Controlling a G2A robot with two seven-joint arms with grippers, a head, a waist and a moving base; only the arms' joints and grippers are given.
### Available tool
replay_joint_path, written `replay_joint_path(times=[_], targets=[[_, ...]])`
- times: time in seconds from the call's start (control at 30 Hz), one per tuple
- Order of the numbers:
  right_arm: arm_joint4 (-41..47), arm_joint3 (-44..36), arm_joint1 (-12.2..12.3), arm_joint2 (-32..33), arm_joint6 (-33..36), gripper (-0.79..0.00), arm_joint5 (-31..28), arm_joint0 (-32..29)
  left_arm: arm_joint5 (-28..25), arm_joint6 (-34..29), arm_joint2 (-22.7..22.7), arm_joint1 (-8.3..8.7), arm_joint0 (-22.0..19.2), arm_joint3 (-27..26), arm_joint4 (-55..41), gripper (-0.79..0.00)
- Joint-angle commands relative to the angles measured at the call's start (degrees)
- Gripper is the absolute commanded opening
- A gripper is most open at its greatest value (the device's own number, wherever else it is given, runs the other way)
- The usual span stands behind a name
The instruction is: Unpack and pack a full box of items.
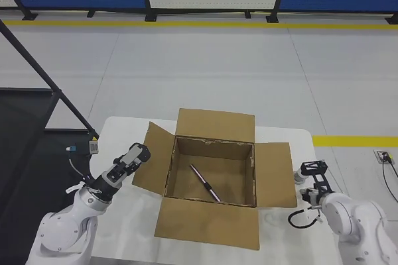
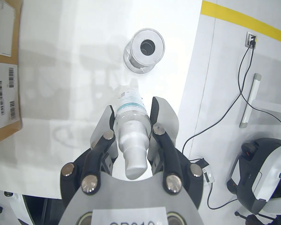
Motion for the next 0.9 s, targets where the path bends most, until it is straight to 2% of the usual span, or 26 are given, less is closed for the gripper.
replay_joint_path(times=[0.0,0.03,0.13,0.37,0.43,0.57,0.63,0.77,0.87], targets=[[-0.4,1.6,0.0,-0.7,-0.1,-0.767,0.2,1.0,0.0,0.0,0.0,0.00,0.0,0.0,0.0,0.000],[-0.5,2.2,0.0,-0.9,-0.2,-0.739,0.2,1.3,0.0,0.0,0.0,0.00,0.0,0.0,0.0,0.000],[-0.5,3.5,0.0,-1.5,-0.2,-0.576,0.3,2.2,0.0,0.0,0.0,0.00,0.0,0.0,0.0,0.000],[-0.2,4.1,0.1,-1.6,0.4,-0.403,0.2,3.0,0.0,0.0,0.0,0.00,0.0,0.0,0.0,0.000],[-0.1,3.6,0.1,-1.4,0.7,-0.249,0.3,3.0,0.0,0.0,0.0,0.00,0.0,0.0,0.0,0.000],[-0.9,1.2,0.3,-0.6,1.2,-0.132,1.1,2.7,0.0,0.0,0.0,0.00,0.0,0.0,0.0,0.000],[-2.1,-1.9,0.4,0.2,0.7,-0.120,2.3,2.3,0.0,0.0,0.0,0.00,0.0,0.0,0.0,0.000],[-4.7,-14.0,0.4,-0.1,-0.8,-0.009,4.6,0.0,0.0,0.0,0.0,0.00,0.0,0.0,0.0,0.000],[-7.1,-22.7,0.3,-2.8,-2.0,0.000,4.7,-1.1,0.0,0.0,0.0,0.00,0.0,0.0,0.0,0.000]])
